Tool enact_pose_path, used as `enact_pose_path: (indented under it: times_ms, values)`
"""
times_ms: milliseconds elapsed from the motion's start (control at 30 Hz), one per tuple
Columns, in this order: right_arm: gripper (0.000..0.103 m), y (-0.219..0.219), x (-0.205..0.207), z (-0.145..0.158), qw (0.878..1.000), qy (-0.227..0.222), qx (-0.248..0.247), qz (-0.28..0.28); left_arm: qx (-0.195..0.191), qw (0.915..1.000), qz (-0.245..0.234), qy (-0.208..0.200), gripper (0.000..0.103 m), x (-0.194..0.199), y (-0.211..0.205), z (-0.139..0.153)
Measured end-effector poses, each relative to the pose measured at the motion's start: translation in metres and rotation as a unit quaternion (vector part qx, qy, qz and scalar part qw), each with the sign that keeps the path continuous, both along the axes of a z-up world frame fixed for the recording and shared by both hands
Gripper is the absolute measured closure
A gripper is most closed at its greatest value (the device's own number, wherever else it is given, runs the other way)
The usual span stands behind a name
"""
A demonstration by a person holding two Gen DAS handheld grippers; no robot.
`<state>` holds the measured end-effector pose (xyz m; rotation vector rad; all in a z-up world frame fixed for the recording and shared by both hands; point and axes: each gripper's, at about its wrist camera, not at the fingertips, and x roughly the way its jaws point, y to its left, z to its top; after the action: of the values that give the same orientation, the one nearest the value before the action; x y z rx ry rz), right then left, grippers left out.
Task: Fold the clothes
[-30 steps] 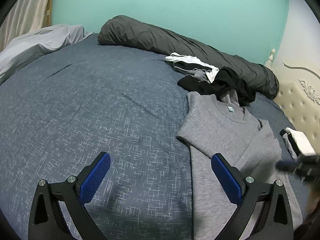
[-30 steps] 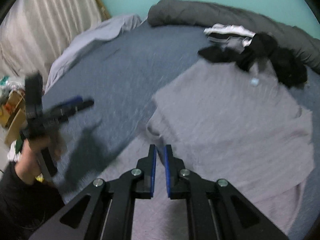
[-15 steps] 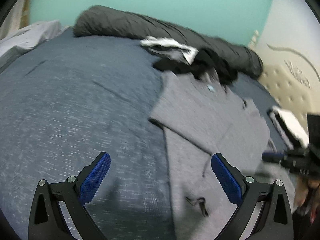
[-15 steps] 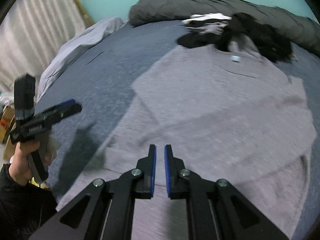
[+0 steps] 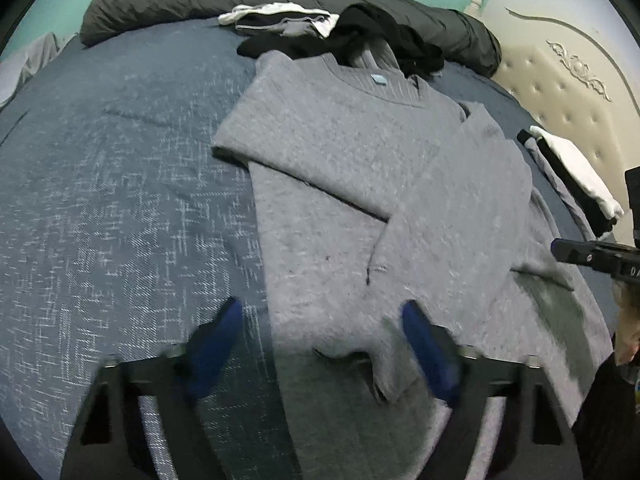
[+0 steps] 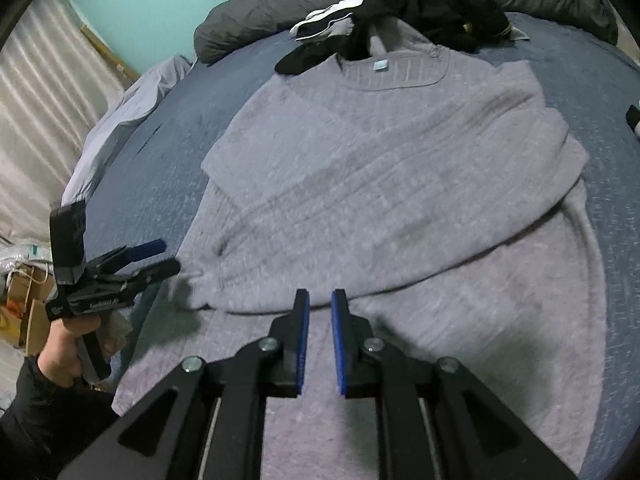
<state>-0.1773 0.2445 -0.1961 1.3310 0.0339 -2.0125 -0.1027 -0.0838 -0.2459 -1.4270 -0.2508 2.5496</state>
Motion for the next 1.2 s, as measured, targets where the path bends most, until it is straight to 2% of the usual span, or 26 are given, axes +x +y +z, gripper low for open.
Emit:
enact_pose_path:
  times_ms: [133, 200, 267, 533, 633, 700, 767, 867, 1033, 1200]
  values:
    - [0.091, -0.004, 0.005, -0.006, 1.000, -0.004, 0.003, 0.004, 0.007, 0.9998, -0.020, -0.004, 0.032, 0.005, 0.004, 0.001]
    - [0.091, -0.002, 0.005, -0.006, 1.000, -0.004, 0.003, 0.001, 0.012, 0.9995, -0.028, -0.004, 0.043, 0.006, 0.004, 0.002]
    - [0.091, 0.002, 0.003, -0.006, 1.000, -0.004, 0.004, -0.005, 0.015, 0.9992, -0.036, -0.005, 0.050, 0.006, 0.006, 0.003]
    - [0.091, 0.012, 0.000, -0.001, 1.000, -0.004, -0.002, -0.018, 0.002, 0.9974, -0.067, -0.026, 0.054, 0.003, 0.021, -0.015]
    - [0.091, 0.014, 0.000, 0.001, 1.000, -0.005, -0.005, -0.021, 0.002, 0.9972, -0.068, -0.030, 0.067, 0.003, 0.022, -0.018]
    - [0.091, 0.015, 0.001, 0.001, 1.000, -0.006, -0.006, -0.021, 0.003, 0.9973, -0.069, -0.027, 0.087, 0.005, 0.021, -0.015]
    - [0.091, 0.016, 0.002, 0.000, 1.000, -0.005, -0.005, -0.021, 0.001, 0.9973, -0.071, -0.020, 0.092, 0.009, 0.022, -0.011]
    - [0.091, 0.018, 0.002, -0.002, 1.000, -0.008, -0.006, -0.022, -0.001, 0.9968, -0.079, -0.012, 0.094, 0.016, 0.023, -0.003]
    - [0.091, 0.023, 0.001, -0.004, 1.000, -0.012, -0.007, -0.025, 0.020, 0.9971, -0.073, -0.004, 0.094, 0.030, 0.009, 0.014]
    - [0.091, 0.028, -0.003, -0.007, 0.999, -0.018, -0.006, -0.030, 0.009, 0.9974, -0.066, -0.028, 0.091, 0.029, 0.009, 0.005]
